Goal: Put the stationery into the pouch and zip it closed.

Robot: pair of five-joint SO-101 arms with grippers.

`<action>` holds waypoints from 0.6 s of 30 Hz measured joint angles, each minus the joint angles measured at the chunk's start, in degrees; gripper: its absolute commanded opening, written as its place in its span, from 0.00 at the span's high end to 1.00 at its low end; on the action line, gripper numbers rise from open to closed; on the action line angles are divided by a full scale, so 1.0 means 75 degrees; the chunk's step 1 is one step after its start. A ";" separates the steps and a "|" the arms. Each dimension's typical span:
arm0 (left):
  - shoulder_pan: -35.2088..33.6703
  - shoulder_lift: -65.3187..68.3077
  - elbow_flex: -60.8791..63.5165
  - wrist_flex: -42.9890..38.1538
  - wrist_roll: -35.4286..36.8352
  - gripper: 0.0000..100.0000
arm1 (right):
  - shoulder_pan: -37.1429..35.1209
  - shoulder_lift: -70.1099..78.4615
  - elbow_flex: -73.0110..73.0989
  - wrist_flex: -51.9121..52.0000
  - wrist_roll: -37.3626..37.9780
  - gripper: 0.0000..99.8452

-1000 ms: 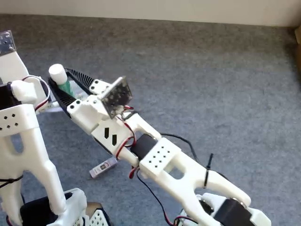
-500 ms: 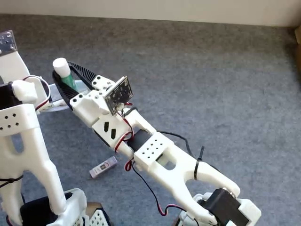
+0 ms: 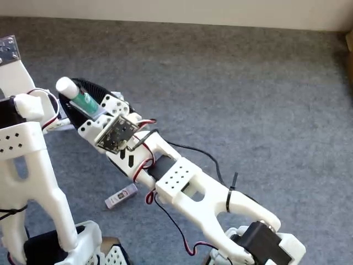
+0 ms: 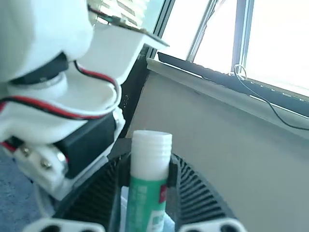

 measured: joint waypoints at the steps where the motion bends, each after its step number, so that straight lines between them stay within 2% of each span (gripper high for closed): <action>1: 0.0000 0.0000 0.0000 -0.0012 0.0000 0.99 | 0.0000 0.0000 0.0023 0.0000 0.0000 0.99; 7: 0.0000 0.0000 0.0000 -0.0012 0.0000 0.99 | -0.0012 0.0000 0.0035 -0.0012 0.0023 0.85; 18: 0.0000 0.0000 0.0000 -0.0035 0.0000 0.99 | 0.0000 0.0000 0.0035 0.0375 0.0023 0.84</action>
